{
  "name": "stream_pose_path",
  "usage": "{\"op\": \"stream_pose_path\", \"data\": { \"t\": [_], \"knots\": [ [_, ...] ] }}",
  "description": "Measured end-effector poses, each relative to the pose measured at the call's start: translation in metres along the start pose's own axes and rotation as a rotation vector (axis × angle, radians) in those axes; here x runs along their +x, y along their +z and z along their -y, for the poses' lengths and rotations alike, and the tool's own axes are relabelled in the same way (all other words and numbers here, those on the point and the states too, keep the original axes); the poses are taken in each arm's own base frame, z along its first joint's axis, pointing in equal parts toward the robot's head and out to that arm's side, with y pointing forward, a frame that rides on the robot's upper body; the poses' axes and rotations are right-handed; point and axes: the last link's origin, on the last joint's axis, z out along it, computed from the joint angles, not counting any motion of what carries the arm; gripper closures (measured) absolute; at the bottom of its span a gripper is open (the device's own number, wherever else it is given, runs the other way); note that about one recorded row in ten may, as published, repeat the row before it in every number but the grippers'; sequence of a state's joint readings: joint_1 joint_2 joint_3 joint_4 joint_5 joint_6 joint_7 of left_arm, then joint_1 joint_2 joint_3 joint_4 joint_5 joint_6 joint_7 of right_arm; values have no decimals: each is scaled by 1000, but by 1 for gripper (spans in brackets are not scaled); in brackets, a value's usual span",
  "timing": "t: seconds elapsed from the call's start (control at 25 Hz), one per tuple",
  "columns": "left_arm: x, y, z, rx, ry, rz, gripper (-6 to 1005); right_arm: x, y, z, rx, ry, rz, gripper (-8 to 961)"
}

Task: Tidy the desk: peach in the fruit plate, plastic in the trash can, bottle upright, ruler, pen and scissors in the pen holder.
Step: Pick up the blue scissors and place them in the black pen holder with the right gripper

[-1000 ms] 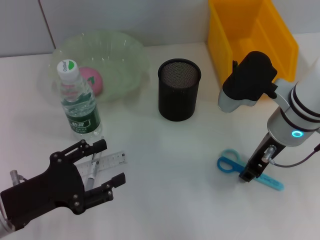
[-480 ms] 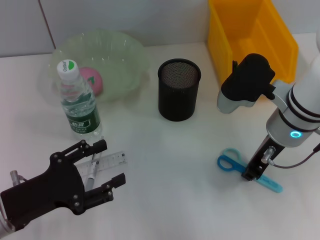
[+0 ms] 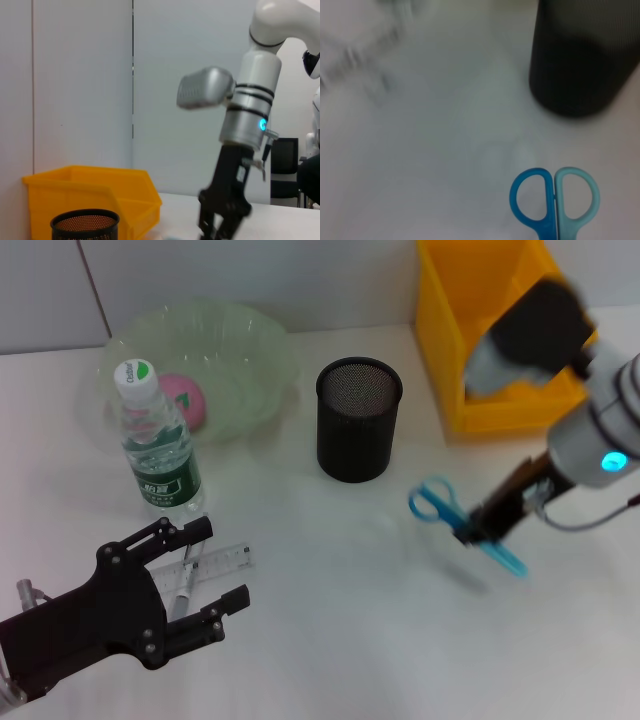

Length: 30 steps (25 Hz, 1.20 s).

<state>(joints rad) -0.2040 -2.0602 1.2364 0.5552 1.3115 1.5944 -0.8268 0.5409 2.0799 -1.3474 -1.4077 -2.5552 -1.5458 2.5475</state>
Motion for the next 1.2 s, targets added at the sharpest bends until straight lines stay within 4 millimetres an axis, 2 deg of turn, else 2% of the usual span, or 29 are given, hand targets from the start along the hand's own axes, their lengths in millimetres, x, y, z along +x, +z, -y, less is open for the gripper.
{"op": "stream_pose_path", "data": {
  "t": [0.04,0.08,0.2,0.36,0.4,0.56,0.6,0.88,0.96,1.2],
  "knots": [
    [0,0,0,0,0,0,256,-4,-6,2,-15,6,71,730],
    [0,0,0,0,0,0,257,-4,-6,2,-15,6,71,730],
    [0,0,-1,-4,0,1,257,-19,-15,9,-31,4,278,729],
    [0,1,-1,-7,-1,-2,258,-35,-14,17,11,-37,435,729],
    [0,1,-1,-8,-1,-3,258,-44,-13,17,23,-60,496,729],
    [1,1,-1,-12,-1,-6,259,-55,-10,18,37,-106,585,729],
    [1,1,-1,-12,-2,-7,259,-62,-4,17,47,-137,657,729],
    [1,0,-1,-9,-14,-5,260,-65,12,17,26,-158,748,729],
    [0,-1,-1,-7,-17,-4,261,-59,22,21,24,-165,795,729],
    [0,-1,-1,-6,-19,-3,262,-48,35,26,28,-171,844,729]
  ]
}}
